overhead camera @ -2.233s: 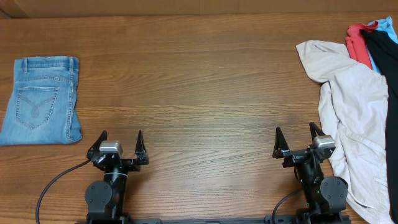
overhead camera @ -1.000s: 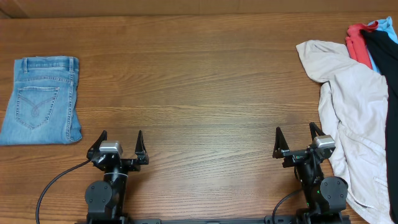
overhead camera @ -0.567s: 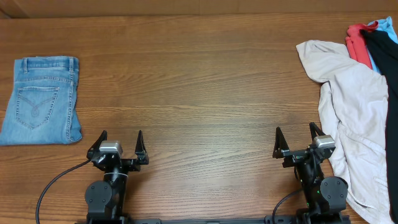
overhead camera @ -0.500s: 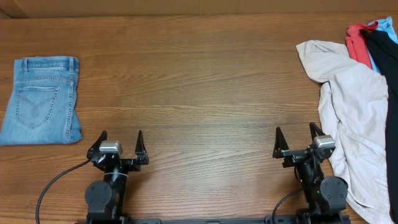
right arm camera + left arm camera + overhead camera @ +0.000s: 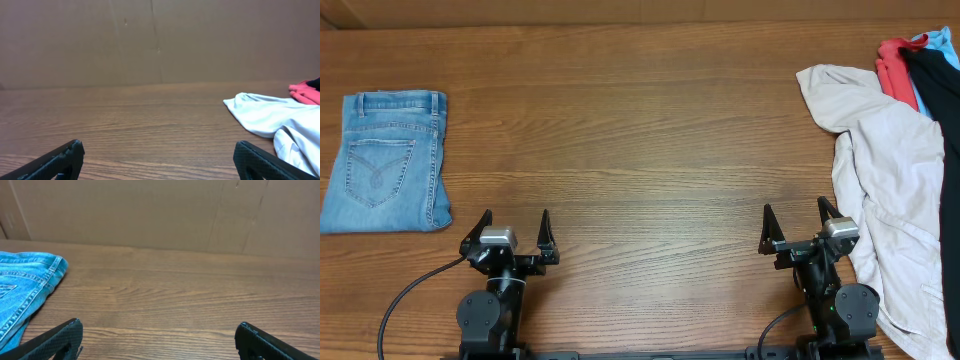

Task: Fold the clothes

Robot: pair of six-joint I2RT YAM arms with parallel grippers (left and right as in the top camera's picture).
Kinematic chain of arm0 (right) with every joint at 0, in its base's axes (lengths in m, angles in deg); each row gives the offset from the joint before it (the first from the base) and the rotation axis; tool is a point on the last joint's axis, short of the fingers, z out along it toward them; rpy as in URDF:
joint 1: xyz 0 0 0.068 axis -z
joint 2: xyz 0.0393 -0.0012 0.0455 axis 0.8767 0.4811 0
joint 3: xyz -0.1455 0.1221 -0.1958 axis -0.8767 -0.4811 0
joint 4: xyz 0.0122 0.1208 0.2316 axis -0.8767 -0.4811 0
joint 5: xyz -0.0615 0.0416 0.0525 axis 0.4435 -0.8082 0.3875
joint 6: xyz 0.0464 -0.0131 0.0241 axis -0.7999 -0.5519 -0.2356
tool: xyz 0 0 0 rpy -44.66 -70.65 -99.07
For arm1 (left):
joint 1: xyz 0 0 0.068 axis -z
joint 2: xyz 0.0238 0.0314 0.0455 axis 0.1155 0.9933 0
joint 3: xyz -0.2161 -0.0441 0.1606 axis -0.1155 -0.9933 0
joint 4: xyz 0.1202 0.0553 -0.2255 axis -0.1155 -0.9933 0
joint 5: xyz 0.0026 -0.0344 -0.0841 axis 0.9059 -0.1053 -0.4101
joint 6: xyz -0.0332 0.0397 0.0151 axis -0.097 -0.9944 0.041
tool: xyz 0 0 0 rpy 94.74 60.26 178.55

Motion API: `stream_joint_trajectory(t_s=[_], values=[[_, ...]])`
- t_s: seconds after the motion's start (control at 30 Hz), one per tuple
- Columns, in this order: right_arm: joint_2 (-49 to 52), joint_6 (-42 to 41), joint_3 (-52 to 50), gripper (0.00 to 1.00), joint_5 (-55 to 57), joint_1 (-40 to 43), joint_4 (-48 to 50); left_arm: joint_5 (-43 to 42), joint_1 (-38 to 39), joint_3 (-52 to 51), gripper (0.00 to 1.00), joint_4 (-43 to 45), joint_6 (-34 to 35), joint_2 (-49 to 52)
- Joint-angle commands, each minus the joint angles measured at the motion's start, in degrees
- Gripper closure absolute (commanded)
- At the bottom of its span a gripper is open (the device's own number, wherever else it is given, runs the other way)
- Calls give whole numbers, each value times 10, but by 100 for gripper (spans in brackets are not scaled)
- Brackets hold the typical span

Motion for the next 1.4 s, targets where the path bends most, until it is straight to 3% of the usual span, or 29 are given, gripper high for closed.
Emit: stream_joint_trajectory(t_s=[0.0,0.4,0.73,0.9,1.1,1.37], values=[[-5,4,-6,0,0,-3,2,0,-5,-2,0,-1,-4,-6],[-5,-6,-5,0,-29,-3,19,0,-5,-2,0,-1,-4,-6],[37,-26,80,0,46,-2,-73,0,-5,98,0,-69,-4,25],[127,-27,165,0,57,-2,-116,2,-5,182,0,-83,-4,111],[302,-35,296,0,73,-1,-202,4,-5,311,0,-120,-4,260],[544,-35,484,0,54,-1,-307,0,-5,520,0,-345,-4,449]])
